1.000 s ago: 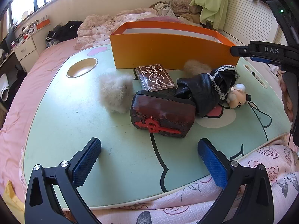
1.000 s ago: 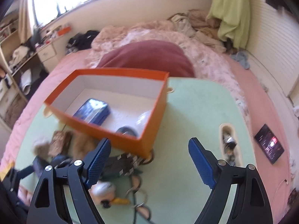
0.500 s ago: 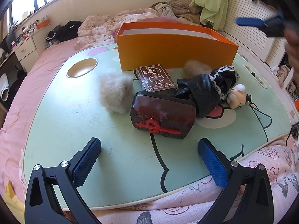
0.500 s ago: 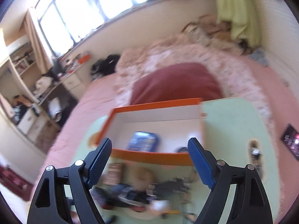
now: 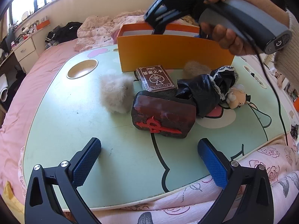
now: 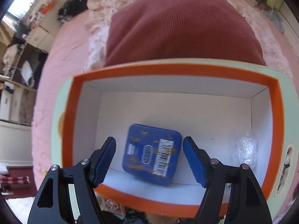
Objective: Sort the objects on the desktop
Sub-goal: 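Reach into the orange box and grasp the blue tin with the right gripper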
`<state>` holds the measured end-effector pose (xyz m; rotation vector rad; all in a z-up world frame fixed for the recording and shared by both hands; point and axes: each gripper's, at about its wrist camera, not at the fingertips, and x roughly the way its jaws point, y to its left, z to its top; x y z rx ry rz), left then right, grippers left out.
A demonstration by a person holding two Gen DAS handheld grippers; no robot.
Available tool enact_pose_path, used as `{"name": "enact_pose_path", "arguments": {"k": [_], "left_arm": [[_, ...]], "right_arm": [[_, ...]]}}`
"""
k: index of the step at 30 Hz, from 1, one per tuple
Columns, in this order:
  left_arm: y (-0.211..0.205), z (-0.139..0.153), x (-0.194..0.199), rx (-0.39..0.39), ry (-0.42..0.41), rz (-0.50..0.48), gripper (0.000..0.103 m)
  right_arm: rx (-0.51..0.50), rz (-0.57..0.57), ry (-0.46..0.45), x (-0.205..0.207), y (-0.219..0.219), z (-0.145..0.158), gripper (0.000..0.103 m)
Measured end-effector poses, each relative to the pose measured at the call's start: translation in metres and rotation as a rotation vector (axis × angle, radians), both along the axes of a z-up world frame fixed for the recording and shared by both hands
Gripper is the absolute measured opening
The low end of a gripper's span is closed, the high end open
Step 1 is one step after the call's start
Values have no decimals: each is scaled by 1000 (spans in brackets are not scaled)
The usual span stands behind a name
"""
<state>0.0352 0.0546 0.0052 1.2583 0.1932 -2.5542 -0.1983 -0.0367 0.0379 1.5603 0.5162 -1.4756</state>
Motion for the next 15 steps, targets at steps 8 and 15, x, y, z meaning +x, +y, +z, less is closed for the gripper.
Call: {"name": "enact_pose_path", "arguments": {"k": [8,15], "left_arm": [[0,0,0,0,2,0,103],[0,0,0,0,3,0,103]], "right_arm": [[-42,53,171,18,-4,5,67],[-279,11,103,2,28,58,67]]}}
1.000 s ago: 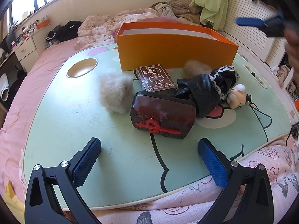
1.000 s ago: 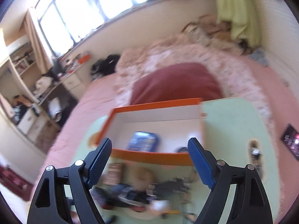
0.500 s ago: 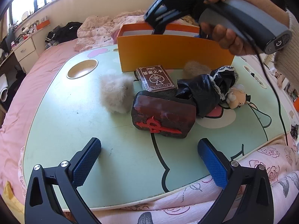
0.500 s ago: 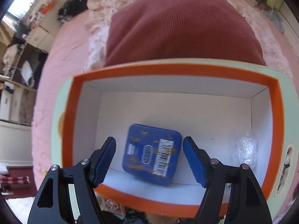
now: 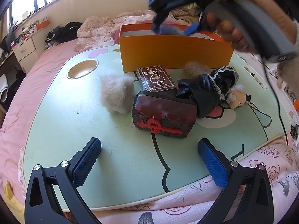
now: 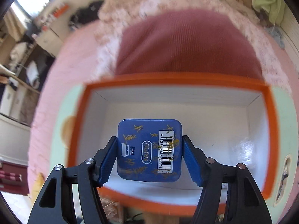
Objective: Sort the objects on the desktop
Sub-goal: 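Reach into the orange box and grasp the blue tin with the right gripper, then carry the blue tin out and set it on the table, right gripper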
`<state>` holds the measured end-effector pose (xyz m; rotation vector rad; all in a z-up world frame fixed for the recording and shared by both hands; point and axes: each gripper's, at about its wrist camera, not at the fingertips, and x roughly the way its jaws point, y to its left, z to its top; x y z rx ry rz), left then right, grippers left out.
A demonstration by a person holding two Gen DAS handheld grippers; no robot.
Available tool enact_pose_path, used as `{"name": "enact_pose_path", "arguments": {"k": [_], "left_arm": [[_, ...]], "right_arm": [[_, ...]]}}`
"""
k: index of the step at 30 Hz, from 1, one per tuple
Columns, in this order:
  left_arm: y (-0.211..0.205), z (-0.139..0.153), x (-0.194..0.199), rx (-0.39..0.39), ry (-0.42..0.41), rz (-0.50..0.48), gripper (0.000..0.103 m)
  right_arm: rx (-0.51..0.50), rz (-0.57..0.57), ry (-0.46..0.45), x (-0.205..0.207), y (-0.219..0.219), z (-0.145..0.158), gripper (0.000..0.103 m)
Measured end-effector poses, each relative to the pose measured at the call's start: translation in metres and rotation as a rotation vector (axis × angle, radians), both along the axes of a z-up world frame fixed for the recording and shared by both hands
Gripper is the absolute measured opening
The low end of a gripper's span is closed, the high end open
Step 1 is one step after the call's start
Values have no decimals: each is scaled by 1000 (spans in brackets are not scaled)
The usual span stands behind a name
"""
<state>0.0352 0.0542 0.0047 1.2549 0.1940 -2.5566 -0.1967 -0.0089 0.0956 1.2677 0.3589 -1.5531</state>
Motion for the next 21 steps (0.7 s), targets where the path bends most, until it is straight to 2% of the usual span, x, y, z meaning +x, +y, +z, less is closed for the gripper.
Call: {"name": "enact_pose_path", "arguments": {"k": [4,7,10,13,15,18,21], "left_arm": [[0,0,0,-1,0,0,103],[0,0,0,0,0,0,103],[0,0,0,-1,-1,1,103],[0,1,0,-2,-3,3,103],[1,1,-1,-3,-4,4,103],[0,2,-1,-3,-4,3,103],[1,2,-1,-3,-4,4,103]], "right_arm": [[-101,64,-44,11,41,41,67],[-150,127,-71,23,84,52,67],[-110,221,-102,46,126,32,67],[-2,308,-206,63,153,-10,67],[41,299,-211,69,162,-32,67],[65,277,-162,77,159,-51,67],[30,226,-162,75,152,-55,67]]}}
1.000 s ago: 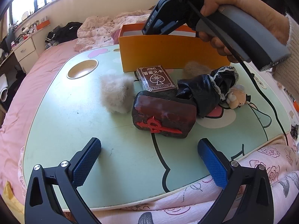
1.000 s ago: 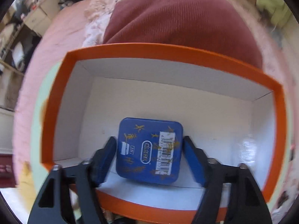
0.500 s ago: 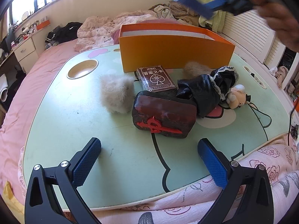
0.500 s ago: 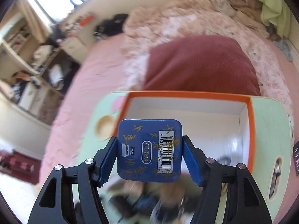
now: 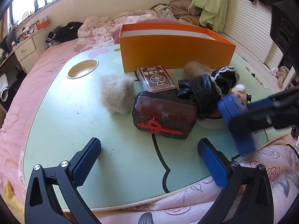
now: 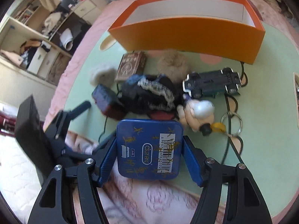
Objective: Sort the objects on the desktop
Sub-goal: 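Carry the blue tin out and set it on the table, right gripper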
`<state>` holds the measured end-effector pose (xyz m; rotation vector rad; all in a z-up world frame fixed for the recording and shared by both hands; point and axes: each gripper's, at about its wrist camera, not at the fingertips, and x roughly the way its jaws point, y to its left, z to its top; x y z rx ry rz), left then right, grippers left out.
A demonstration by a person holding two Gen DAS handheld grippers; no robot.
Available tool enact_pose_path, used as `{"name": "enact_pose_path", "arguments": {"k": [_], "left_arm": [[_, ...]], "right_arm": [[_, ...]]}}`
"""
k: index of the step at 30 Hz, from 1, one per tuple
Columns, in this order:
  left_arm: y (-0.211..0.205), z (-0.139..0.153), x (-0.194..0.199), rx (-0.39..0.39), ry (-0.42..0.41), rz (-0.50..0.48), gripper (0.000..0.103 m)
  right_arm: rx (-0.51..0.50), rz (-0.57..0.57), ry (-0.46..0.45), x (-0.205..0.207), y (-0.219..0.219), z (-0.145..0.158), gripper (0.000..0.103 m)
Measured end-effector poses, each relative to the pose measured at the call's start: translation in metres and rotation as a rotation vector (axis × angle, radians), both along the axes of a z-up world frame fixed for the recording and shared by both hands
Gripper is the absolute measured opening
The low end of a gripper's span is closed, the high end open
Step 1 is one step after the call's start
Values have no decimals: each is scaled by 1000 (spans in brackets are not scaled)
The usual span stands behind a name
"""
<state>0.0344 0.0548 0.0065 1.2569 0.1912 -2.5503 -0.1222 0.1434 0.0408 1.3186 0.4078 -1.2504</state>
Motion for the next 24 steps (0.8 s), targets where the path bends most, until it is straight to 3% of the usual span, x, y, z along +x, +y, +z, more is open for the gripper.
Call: {"name": "enact_pose_path", "arguments": {"k": [3,6,10,15,17,18,24], "left_arm": [[0,0,0,0,0,-1,103],[-1,0,0,0,1,1,103],[-1,0,0,0,1,0,103],[-1,0,0,0,1,0,103],[0,-1,-1,-3,-2,1,103],[-1,-1,-1,-3,-1,2,103],[-1,-2,-2,-1,0,4,103]], "right_arm": [[-101,-77,-22,-3,5,9,68],[-194,-77,-18,0,24,18,74],[-237,-103,176,4,59,19,79],[-174,-87,414,12,79,-20,79],[-179,-88,508,16,75,-34,92],[-172,-77,475,13,74,-36,93],[-159,-86,475,4,80,-40,99]]}}
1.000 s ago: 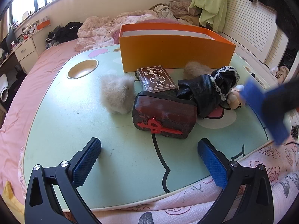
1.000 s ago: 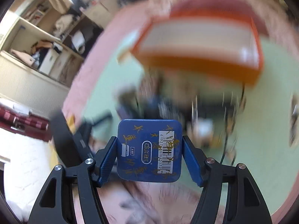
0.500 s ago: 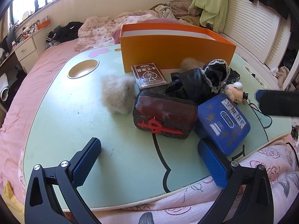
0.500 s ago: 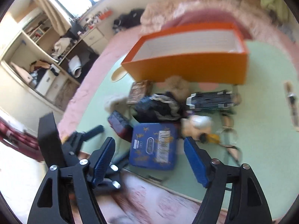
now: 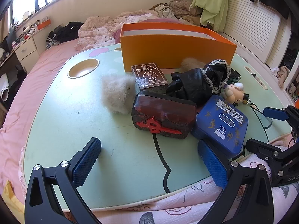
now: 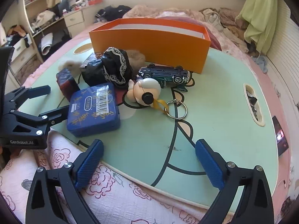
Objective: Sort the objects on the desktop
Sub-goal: 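Carry the blue tin out and set it on the table, right gripper, then reach the left gripper into the orange box toward the silver metal piece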
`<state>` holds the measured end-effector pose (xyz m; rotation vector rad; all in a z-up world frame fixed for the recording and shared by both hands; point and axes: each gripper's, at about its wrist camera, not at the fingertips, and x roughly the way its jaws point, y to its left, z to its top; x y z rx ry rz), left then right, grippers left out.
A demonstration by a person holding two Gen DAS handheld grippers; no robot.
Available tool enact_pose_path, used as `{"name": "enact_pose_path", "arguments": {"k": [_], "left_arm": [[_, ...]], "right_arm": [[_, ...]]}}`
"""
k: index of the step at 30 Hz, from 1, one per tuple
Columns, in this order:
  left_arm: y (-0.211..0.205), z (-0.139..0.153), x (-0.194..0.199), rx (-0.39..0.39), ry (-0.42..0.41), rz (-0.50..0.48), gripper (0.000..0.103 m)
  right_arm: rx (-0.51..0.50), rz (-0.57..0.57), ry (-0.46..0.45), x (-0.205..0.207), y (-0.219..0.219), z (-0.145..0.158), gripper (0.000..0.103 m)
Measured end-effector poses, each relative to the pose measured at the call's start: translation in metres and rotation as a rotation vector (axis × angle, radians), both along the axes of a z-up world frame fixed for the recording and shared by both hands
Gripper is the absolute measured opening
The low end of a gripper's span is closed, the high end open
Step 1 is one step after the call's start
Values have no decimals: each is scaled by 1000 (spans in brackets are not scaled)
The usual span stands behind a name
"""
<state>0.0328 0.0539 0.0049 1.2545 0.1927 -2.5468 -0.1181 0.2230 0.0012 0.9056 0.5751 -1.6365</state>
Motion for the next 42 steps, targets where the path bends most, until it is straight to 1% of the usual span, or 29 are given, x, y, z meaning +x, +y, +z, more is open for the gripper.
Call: {"name": "enact_pose_path", "arguments": {"k": [3,5,8,9,11,12,13,14,16,18,19,21,22,23,24,25,26,27,28,30,32,34,35,36,37,39,40,41,42], "left_arm": [[0,0,1,-1,0,0,103],[0,1,1,-2,0,0,103],[0,2,3,-1,4,8,103],[-1,3,4,12,7,4,103],[-5,9,8,88,19,-37,103],[-6,17,10,129,28,-59,103],[-7,26,11,148,39,-73,103],[-6,37,11,156,58,-89,103],[-2,68,5,150,114,-133,103],[5,94,-12,168,133,-208,103],[9,107,-28,198,134,-262,103],[15,125,-61,262,129,-330,101],[17,131,-83,293,109,-343,94],[18,132,-104,310,76,-336,84],[19,131,-123,321,42,-319,79],[20,126,-146,339,-1,-300,70],[21,119,-163,354,-34,-292,63],[21,109,-186,373,-78,-280,61],[19,100,-200,379,-112,-263,59],[13,78,-226,383,-180,-198,59],[11,55,-244,428,-242,-158,59],[10,42,-251,483,-260,-143,59],[10,39,-254,488,-261,-139,59],[12,37,-257,475,-268,-134,59],[14,34,-260,447,-282,-127,59],[20,27,-266,392,-328,-125,59],[21,20,-268,376,-350,-126,59],[22,16,-268,368,-363,-120,57],[23,17,-267,336,-336,-118,52]], "right_arm": [[2,-1,-1,-2,3,-1,100],[3,-1,1,8,-3,5,101],[4,0,0,8,-3,5,101],[5,0,0,12,-8,7,102],[4,1,0,11,-7,7,102],[6,0,1,12,-7,7,102],[6,0,2,11,-7,7,102],[6,1,1,11,-8,8,102],[6,3,1,11,-8,8,102],[6,4,1,12,-8,8,102],[6,4,1,11,-8,8,102],[6,5,1,12,-8,8,102],[6,6,1,12,-8,8,102],[6,8,1,12,-9,8,102],[6,8,1,12,-9,8,102],[6,9,1,12,-9,8,102],[6,9,1,12,-9,8,102],[5,11,1,12,-9,8,102],[3,12,1,12,-8,8,102],[2,13,1,12,-8,9,102],[-1,15,1,13,-8,9,102],[-4,18,1,14,-7,9,102],[-6,19,1,14,-7,9,102],[-7,21,0,13,-6,9,102],[-8,21,0,14,-6,9,102],[-8,22,0,14,-6,9,102],[-8,22,0,14,-6,9,102],[-8,23,0,14,-6,9,102],[-7,23,-2,13,-6,9,102]]}}
